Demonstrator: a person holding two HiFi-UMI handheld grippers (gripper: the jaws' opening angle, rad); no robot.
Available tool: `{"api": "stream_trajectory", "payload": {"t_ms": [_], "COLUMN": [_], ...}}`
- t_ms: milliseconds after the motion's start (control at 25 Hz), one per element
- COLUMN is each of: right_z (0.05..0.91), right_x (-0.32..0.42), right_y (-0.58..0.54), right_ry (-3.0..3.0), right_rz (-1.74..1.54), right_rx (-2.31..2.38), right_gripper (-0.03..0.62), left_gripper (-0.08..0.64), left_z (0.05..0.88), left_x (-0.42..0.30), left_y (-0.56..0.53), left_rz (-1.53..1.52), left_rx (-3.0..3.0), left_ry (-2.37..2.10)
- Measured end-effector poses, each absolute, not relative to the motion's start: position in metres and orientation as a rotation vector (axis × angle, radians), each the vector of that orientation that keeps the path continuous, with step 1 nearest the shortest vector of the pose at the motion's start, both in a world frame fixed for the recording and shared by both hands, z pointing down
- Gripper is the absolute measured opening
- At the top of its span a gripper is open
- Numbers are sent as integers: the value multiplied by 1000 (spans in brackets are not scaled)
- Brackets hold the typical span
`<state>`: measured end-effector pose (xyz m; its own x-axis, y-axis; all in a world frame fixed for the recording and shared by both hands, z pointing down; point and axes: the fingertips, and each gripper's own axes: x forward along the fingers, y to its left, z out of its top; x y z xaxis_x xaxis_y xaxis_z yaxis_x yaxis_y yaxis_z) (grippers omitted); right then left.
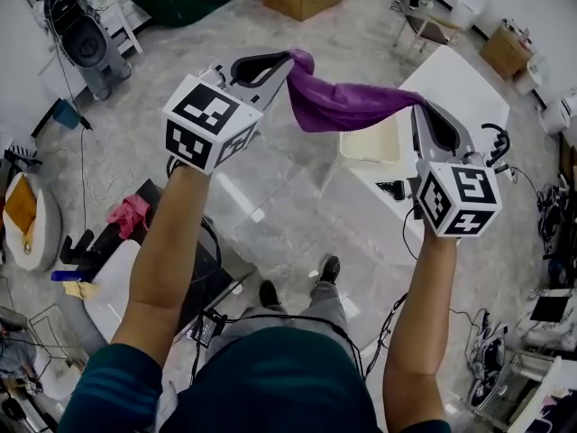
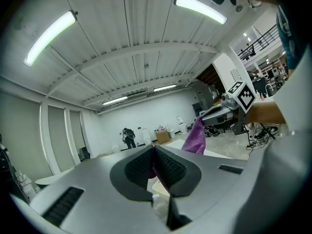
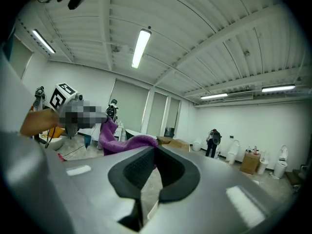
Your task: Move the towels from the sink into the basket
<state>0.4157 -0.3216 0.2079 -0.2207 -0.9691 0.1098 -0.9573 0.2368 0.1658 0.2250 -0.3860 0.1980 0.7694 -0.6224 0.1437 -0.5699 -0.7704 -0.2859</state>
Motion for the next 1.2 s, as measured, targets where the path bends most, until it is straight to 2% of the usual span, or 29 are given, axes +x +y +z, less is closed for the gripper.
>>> {"api": "stream_trajectory", "payload": {"t_ms": [1200], "right_z": [391], "right_x": [641], "right_y": [-451], "right_ry": [-2216], "right_rz": [225], "right_rx": [1853], "right_gripper": [20], "left_gripper": [18], "left_z": [380], "left_x": [434], "left_y": [-535], "left_rz": [-554], "left_rx": [-2913], "left_ry": [920]}}
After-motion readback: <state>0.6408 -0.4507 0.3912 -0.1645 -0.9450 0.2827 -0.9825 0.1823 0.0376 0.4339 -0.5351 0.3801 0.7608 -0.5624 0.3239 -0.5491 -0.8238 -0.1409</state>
